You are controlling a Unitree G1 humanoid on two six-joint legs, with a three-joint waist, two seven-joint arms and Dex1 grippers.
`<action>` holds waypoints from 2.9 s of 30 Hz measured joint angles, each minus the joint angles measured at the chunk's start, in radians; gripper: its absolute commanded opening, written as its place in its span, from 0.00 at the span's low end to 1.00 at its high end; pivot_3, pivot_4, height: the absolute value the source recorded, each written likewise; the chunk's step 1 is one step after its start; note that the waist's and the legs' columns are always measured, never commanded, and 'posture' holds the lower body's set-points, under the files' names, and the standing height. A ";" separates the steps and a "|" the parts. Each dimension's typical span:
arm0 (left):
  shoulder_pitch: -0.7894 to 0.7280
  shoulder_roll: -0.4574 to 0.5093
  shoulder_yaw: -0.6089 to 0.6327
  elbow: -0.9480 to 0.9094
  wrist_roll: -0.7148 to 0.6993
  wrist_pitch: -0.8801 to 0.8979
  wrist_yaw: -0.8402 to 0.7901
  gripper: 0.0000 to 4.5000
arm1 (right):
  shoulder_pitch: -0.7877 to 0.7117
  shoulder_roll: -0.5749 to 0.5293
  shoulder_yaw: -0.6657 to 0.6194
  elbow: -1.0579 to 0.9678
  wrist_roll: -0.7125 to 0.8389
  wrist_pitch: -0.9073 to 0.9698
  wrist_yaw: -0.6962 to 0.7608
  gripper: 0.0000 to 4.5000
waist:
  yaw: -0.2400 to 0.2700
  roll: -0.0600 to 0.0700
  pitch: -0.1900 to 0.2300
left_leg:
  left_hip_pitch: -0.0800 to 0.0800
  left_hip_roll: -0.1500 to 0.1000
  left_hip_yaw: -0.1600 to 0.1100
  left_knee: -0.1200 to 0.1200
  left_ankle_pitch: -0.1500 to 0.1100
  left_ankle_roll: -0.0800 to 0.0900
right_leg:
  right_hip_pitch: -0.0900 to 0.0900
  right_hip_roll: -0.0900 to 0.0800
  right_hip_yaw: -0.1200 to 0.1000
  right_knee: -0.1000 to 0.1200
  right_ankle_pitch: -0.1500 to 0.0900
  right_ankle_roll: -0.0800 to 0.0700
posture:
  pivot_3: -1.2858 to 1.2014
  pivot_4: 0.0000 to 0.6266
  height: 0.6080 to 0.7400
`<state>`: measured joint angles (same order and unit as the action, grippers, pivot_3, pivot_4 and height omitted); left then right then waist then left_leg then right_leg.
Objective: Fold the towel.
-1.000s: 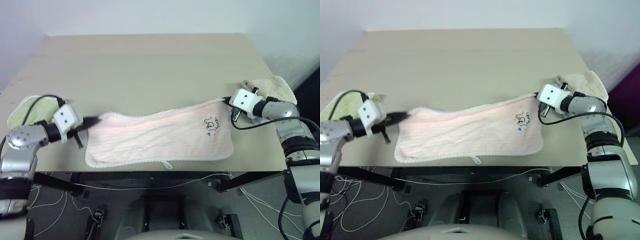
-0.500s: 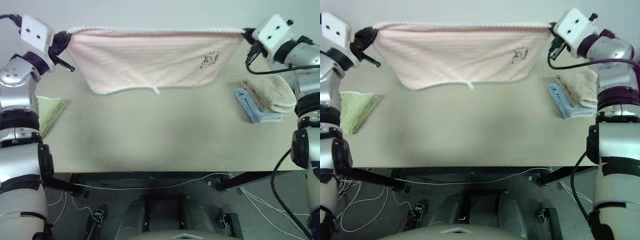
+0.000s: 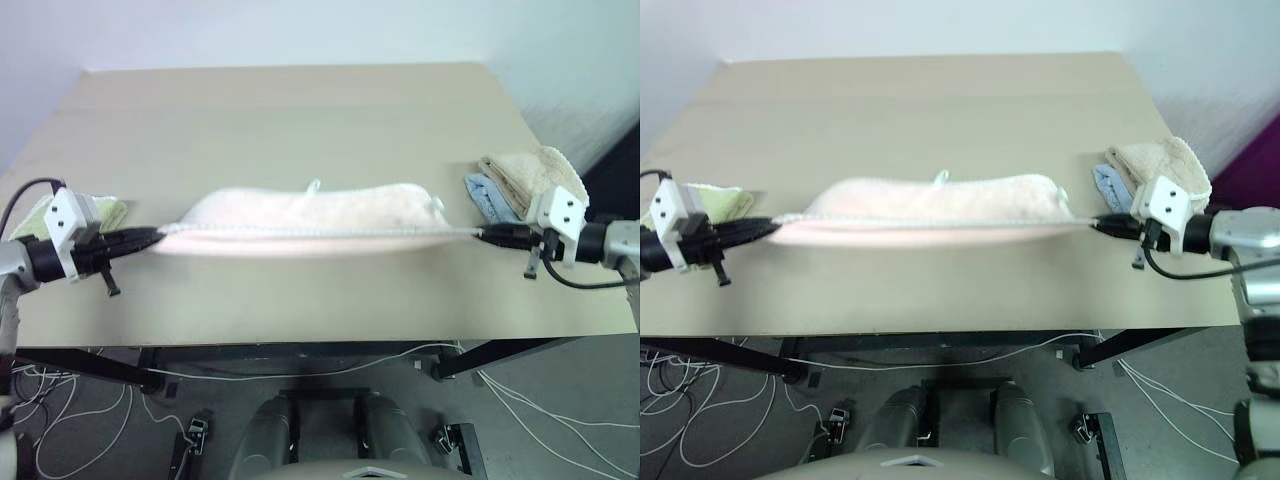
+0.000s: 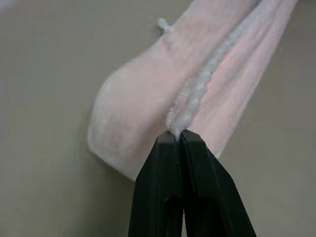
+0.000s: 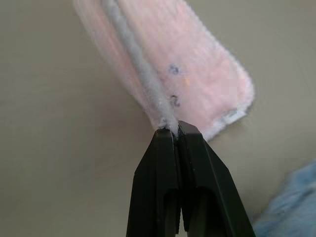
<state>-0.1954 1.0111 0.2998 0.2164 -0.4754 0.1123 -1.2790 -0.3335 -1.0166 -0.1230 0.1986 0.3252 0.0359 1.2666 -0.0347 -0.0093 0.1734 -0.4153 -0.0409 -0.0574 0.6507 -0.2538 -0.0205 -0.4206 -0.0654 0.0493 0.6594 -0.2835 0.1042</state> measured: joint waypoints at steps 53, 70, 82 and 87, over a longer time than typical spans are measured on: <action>-0.342 -0.200 -0.227 0.492 0.355 -0.234 0.276 0.76 | -0.562 0.290 0.230 0.845 -0.394 -0.361 -0.253 0.77 | 0.015 0.000 0.000 | 0.007 0.000 0.001 -0.003 0.000 0.000 | 0.007 0.002 -0.001 -0.006 0.000 0.000 | 0.52 0.24 1.00; -0.276 -0.208 -0.020 0.491 0.245 -0.165 0.491 1.00 | -0.087 0.293 -0.103 -0.023 0.069 0.302 -0.411 1.00 | 0.022 -0.001 -0.001 | 0.006 0.000 -0.001 -0.002 0.000 0.000 | 0.007 0.000 -0.001 -0.004 0.000 0.000 | 0.52 0.24 1.00; -0.026 -0.244 -0.021 -0.035 0.040 -0.020 0.291 1.00 | 0.203 0.577 -0.414 -0.430 0.820 1.047 -0.986 1.00 | 0.022 -0.001 -0.002 | 0.006 0.000 -0.002 -0.004 0.000 0.000 | 0.009 -0.002 0.000 -0.007 0.000 0.000 | 0.52 0.24 1.00; 0.006 -0.253 -0.072 -0.125 0.008 0.057 0.233 1.00 | 0.220 0.651 -0.440 -0.404 0.987 1.093 -1.223 1.00 | 0.019 -0.002 -0.002 | 0.007 0.000 -0.002 -0.004 0.000 0.000 | 0.009 -0.001 0.000 -0.007 0.000 0.000 | 0.52 0.24 1.00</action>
<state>-0.1890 0.7577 0.2274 0.0913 -0.4673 0.1696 -1.0457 -0.1135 -0.3659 -0.5629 -0.2052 1.3117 1.1288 0.0431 -0.0157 -0.0108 0.1716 -0.4088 -0.0406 -0.0590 0.6470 -0.2541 -0.0205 -0.4119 -0.0662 0.0493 0.6528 -0.2832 0.1038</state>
